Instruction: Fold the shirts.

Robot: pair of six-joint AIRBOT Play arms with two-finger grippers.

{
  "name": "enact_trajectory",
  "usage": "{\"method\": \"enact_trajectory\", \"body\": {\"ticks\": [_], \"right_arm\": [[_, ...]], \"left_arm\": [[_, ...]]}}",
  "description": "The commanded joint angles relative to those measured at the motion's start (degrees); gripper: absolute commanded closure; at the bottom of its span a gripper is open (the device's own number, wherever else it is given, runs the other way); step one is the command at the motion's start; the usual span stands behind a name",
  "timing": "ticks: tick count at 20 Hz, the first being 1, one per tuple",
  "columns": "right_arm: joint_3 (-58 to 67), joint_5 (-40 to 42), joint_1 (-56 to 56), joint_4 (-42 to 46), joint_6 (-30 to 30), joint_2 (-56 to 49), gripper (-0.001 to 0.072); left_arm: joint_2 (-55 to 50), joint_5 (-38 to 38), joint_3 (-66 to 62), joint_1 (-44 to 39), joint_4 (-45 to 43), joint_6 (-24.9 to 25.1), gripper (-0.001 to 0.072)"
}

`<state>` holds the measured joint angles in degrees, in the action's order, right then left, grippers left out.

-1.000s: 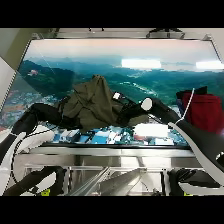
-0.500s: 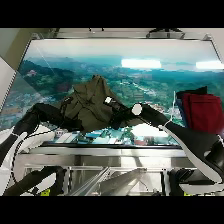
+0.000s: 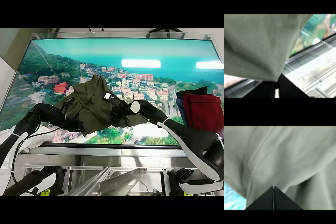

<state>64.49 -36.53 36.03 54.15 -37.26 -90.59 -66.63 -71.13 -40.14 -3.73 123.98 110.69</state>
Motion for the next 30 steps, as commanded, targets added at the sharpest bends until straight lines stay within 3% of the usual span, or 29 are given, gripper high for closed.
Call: {"method": "enact_trajectory", "body": {"ticks": [1, 2, 3, 4, 12, 13, 14, 17, 18, 19, 21, 25, 28, 30], "right_arm": [[1.0, -0.4, -1.4, 1.6, -2.6, 1.7, 0.054], [1.0, -1.5, -2.3, 1.9, -6.7, 1.4, 0.022], [1.0, -3.6, -2.8, 2.4, -9.9, 1.0, 0.0225], [1.0, -5.5, -3.0, 2.4, -12.3, 0.5, 0.0286], [1.0, -7.3, -2.3, 2.2, -14.0, -4.1, 0.029], [1.0, -7.5, -2.3, 0.9, -14.0, -4.1, 0.0332], [1.0, -7.6, -2.3, -0.7, -14.0, -4.1, 0.0438], [1.0, -7.9, -2.3, -5.0, -13.6, -4.3, 0.0482], [1.0, -7.9, -2.3, -4.9, -13.6, -4.5, 0.0644], [1.1, -7.9, -2.4, -4.9, -13.5, -4.5, 0.0696], [2.4, -9.3, -2.9, -4.8, -13.3, -3.2, 0.0697], [11.6, -19.8, -10.4, -4.4, -15.5, 10.1, 0.0697], [18.9, -16.6, -21.8, -4.2, -16.8, 28.6, 0.0697], [20.9, -13.4, -30.2, -4.3, -18.8, 41.2, 0.0697]], "left_arm": [[0.0, 0.1, 0.0, 0.0, 0.0, 0.8, 0.0688], [0.0, 0.1, 0.0, 0.0, 0.0, 0.9, 0.0688], [0.0, 0.0, 0.0, 0.0, 0.0, 0.9, 0.0688], [0.0, 0.0, 0.0, 0.0, 0.0, 0.9, 0.0688], [0.0, 0.0, 0.0, 0.0, 0.1, 0.9, 0.0688], [0.0, 0.0, 0.0, 0.0, 0.1, 0.9, 0.0688], [0.0, 0.1, 0.0, 0.0, 0.1, 0.9, 0.0688], [0.0, 0.3, 0.0, 0.0, 0.2, 0.9, 0.0688], [0.0, 0.5, 0.0, 0.0, 0.2, 0.9, 0.0688], [0.0, 0.7, 0.0, 0.0, 0.2, 0.9, 0.0688], [0.1, 0.1, -0.7, 0.0, 0.7, 0.8, 0.0688], [5.4, -8.4, -11.9, 3.6, 7.9, 1.2, 0.0688], [12.9, -16.9, -28.4, 13.9, 17.3, 1.3, 0.0689], [17.6, -18.8, -40.5, 21.3, 19.5, -0.4, 0.0689]]}}
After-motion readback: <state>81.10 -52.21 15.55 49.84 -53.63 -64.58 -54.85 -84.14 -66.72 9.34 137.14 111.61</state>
